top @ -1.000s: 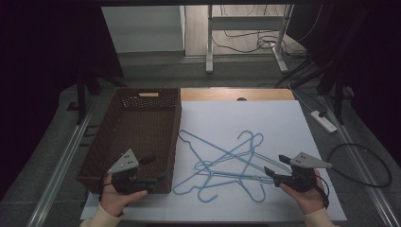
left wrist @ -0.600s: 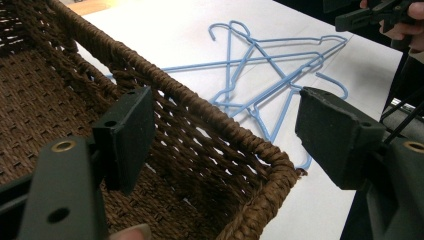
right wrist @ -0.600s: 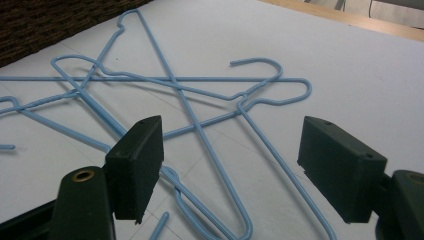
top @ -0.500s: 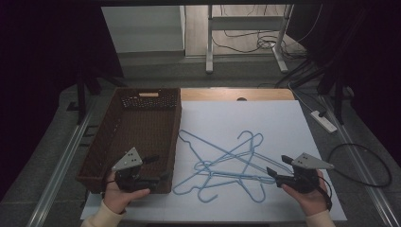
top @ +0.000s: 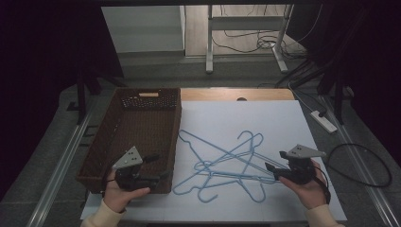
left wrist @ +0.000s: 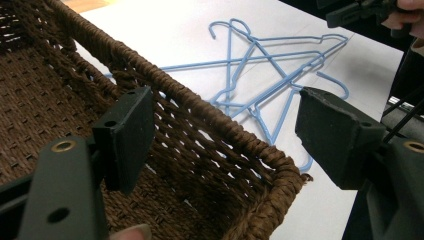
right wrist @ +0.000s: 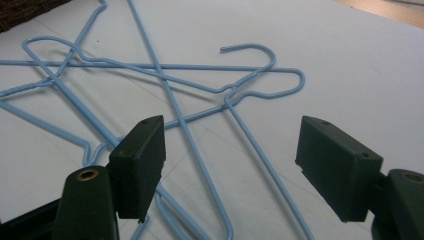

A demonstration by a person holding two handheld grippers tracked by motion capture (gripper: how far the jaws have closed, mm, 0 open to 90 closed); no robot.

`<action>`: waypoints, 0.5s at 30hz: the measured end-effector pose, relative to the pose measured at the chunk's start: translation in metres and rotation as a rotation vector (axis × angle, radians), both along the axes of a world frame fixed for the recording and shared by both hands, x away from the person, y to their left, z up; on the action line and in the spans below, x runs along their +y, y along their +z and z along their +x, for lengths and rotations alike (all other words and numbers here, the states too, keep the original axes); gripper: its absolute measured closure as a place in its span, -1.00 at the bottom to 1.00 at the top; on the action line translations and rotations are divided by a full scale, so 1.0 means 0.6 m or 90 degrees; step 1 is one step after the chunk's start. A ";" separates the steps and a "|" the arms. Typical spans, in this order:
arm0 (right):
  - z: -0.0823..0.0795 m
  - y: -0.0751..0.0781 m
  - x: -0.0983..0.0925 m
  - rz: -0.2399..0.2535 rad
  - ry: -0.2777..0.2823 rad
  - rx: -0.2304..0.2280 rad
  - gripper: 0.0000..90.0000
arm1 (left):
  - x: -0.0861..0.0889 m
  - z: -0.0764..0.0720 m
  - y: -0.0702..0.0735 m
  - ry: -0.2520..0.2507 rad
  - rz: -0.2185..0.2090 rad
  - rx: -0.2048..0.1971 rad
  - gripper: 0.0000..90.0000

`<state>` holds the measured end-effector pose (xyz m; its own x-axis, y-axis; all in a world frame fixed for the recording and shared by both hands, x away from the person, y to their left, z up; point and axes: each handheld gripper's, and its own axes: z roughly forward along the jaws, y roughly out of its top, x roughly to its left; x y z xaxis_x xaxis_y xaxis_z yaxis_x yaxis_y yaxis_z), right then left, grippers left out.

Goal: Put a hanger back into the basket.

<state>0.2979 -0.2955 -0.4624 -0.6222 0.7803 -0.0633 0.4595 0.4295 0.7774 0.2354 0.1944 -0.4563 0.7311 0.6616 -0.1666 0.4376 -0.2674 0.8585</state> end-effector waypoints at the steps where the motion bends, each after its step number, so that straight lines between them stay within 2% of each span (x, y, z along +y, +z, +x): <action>1: 0.006 0.002 0.001 -0.004 0.002 0.004 -0.35 | 0.000 0.000 0.000 0.001 0.000 0.001 -0.46; 3: 0.027 0.008 0.005 -0.015 0.003 0.022 -0.34 | 0.000 0.000 -0.001 0.001 0.000 0.002 -0.46; 4: 0.027 0.008 0.005 -0.015 0.003 0.022 -0.34 | 0.000 0.000 -0.001 0.001 0.000 0.002 -0.46; 5: 0.043 0.009 0.008 -0.027 0.005 0.035 -0.32 | 0.000 0.000 -0.001 0.000 0.001 0.002 -0.46; 6: 0.043 0.009 0.008 -0.027 0.005 0.035 -0.32 | 0.000 0.000 -0.001 0.000 0.002 0.003 -0.46; 10: 0.077 0.009 0.013 -0.047 0.011 0.075 -0.29 | 0.001 0.001 -0.002 0.001 0.001 0.004 -0.46; 11: 0.088 0.008 0.015 -0.052 0.016 0.092 -0.28 | 0.002 0.001 -0.003 0.002 0.002 0.005 -0.46; 12: 0.088 0.008 0.015 -0.052 0.016 0.092 -0.28 | 0.002 0.002 -0.003 0.001 0.002 0.006 -0.46; 13: 0.101 0.005 0.020 -0.062 0.025 0.114 -0.25 | 0.002 0.002 -0.003 0.001 0.002 0.007 -0.46; 15: 0.107 0.004 0.023 -0.067 0.032 0.125 -0.24 | 0.001 0.002 -0.003 -0.001 0.003 0.008 -0.46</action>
<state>0.3620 -0.2818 -0.4602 -0.6681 0.7439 -0.0169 0.5734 0.5292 0.6254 0.2365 0.1953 -0.4580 0.7300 0.6614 -0.1719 0.4474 -0.2724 0.8518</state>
